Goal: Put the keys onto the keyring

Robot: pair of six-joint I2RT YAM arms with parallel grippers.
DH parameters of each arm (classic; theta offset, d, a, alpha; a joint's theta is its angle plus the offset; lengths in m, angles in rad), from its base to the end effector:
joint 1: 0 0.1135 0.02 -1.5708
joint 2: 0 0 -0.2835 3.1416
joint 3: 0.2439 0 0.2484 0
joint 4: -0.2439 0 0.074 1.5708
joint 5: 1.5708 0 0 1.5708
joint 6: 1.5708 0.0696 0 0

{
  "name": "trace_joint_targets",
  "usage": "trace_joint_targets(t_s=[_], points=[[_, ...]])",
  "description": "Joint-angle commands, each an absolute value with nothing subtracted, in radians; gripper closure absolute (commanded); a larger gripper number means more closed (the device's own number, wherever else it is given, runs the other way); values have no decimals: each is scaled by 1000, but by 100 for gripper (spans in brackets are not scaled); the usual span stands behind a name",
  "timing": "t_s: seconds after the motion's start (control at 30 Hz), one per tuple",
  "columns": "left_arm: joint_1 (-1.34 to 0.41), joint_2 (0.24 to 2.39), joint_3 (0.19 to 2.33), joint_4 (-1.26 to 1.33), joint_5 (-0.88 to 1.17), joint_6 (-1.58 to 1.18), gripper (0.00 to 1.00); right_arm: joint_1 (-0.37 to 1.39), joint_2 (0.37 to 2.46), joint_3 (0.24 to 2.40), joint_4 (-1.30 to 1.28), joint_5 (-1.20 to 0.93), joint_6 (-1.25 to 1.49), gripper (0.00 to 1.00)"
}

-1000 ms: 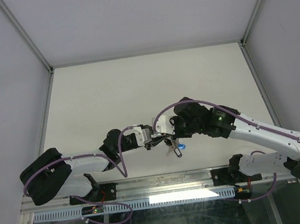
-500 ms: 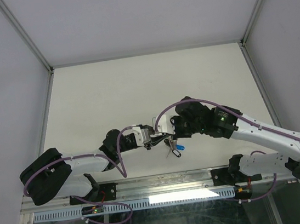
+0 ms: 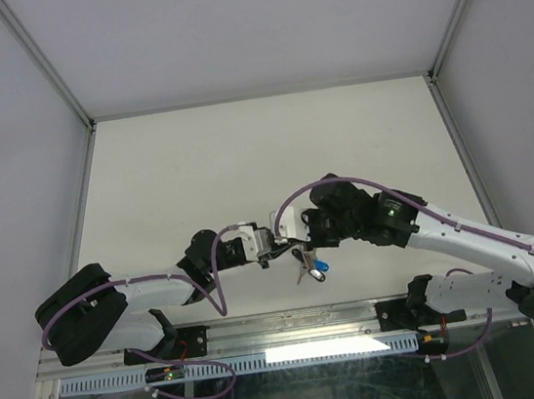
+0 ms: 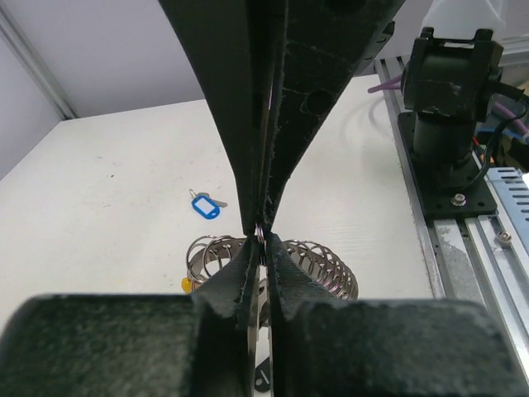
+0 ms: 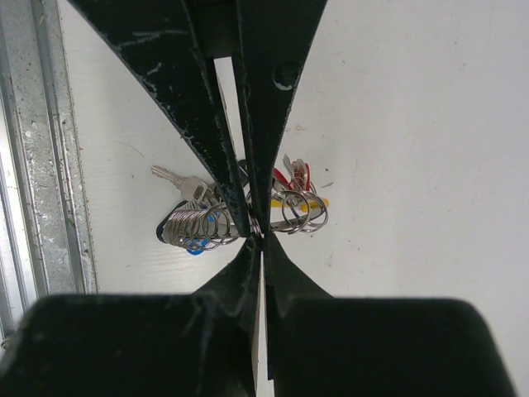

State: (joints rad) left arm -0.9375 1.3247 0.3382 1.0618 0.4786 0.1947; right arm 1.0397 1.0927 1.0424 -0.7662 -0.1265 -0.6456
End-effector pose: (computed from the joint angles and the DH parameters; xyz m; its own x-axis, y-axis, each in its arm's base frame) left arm 0.1336 -0.2361 0.2307 0.2347 -0.0295 -0.9716 0.9600 0.1639 0.2269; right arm 0.1096 0.2039 0.3088 0.2462 -0.7594 -0.6023 -0.9402 -0.0362 -0.3386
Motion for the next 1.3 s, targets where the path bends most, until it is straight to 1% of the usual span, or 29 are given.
trace_joint_targets(t_s=[0.0, 0.1, 0.17, 0.2, 0.37, 0.47, 0.53, 0.63, 0.77, 0.87, 1.0, 1.1, 1.27], points=[[-948, 1320, 381, 1077, 484, 204, 100, 1048, 1070, 1037, -667, -186, -634, 100], [-948, 1320, 372, 1084, 472, 189, 100, 1048, 1037, 1011, -634, -184, -634, 100], [-948, 1320, 349, 1132, 449, 151, 100, 1048, 1009, 984, -607, -186, -635, 99], [-948, 1322, 327, 1185, 429, 128, 100, 1046, 992, 969, -587, -187, -634, 96], [-948, 1381, 200, 1506, 298, -3, 100, 1044, 872, 840, -428, -184, -600, 73], [-948, 1397, 163, 1613, 277, -84, 100, 1035, 794, 772, -329, -185, -565, 67], [-948, 1390, 160, 1624, 357, -53, 100, 1026, 758, 737, -291, -193, -544, 65], [-948, 1406, 177, 1618, 441, -32, 100, 1010, 719, 691, -236, -237, -501, 64], [-948, 1463, 171, 1734, 514, 22, 100, 989, 686, 618, -136, -333, -440, 63], [-948, 1478, 185, 1746, 583, 68, 100, 970, 664, 579, -66, -410, -408, 64], [-948, 1466, 191, 1747, 632, 112, 100, 949, 644, 553, -36, -494, -386, 69], [-946, 1435, 179, 1746, 626, 137, 100, 935, 625, 534, -33, -534, -369, 73], [-946, 1370, 173, 1747, 625, 148, 100, 926, 598, 495, -4, -568, -333, 76]])
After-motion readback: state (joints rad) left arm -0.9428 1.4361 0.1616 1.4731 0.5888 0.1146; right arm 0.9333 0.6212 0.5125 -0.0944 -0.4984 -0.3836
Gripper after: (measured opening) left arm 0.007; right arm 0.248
